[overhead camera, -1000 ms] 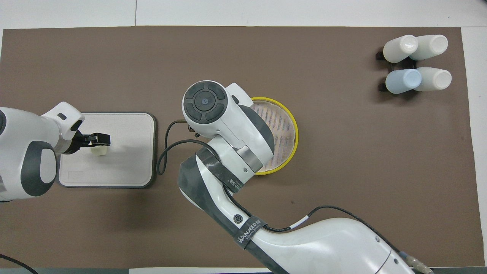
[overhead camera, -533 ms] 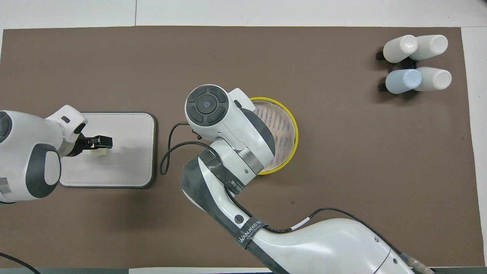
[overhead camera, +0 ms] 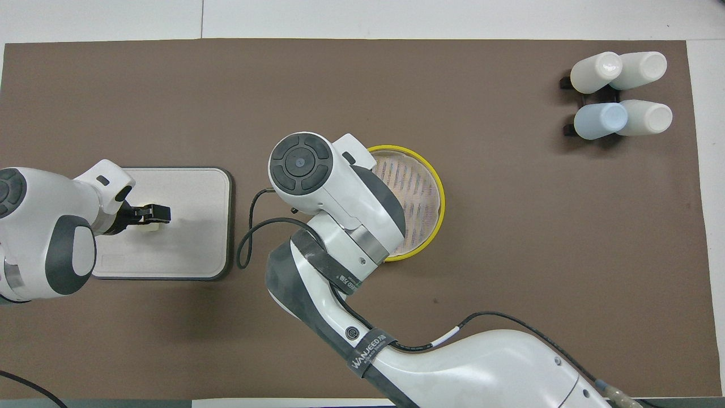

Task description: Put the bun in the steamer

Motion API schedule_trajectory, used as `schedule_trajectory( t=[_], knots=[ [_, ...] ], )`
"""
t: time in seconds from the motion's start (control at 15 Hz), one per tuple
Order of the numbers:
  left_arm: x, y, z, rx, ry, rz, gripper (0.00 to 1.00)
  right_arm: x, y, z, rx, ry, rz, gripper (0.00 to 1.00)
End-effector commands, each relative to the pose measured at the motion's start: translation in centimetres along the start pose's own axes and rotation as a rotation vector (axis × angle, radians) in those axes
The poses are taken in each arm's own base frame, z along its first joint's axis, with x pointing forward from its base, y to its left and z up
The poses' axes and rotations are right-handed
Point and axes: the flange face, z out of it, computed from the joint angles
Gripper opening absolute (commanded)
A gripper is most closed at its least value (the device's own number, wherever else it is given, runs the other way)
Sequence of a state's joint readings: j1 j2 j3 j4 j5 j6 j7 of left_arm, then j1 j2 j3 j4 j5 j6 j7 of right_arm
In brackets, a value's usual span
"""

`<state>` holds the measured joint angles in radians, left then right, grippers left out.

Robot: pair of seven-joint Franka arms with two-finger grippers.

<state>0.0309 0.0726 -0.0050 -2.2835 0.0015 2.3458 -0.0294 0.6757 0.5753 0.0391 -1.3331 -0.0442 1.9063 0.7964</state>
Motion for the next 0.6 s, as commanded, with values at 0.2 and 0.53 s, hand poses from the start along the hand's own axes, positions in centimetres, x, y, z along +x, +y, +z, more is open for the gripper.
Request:
schedule_trajectory(
  t=[0.2, 0.53],
  knots=[
    [-0.2, 0.2, 0.5, -0.009, 0.012, -0.013, 0.63, 0.2, 1.3, -5.9, -0.012, 0.014, -0.010, 0.00],
    [-0.1, 0.2, 0.6, -0.009, 0.010, -0.012, 0.48, 3.4, 9.2, -13.6, 0.054, 0.034, -0.051, 0.00]
  ],
)
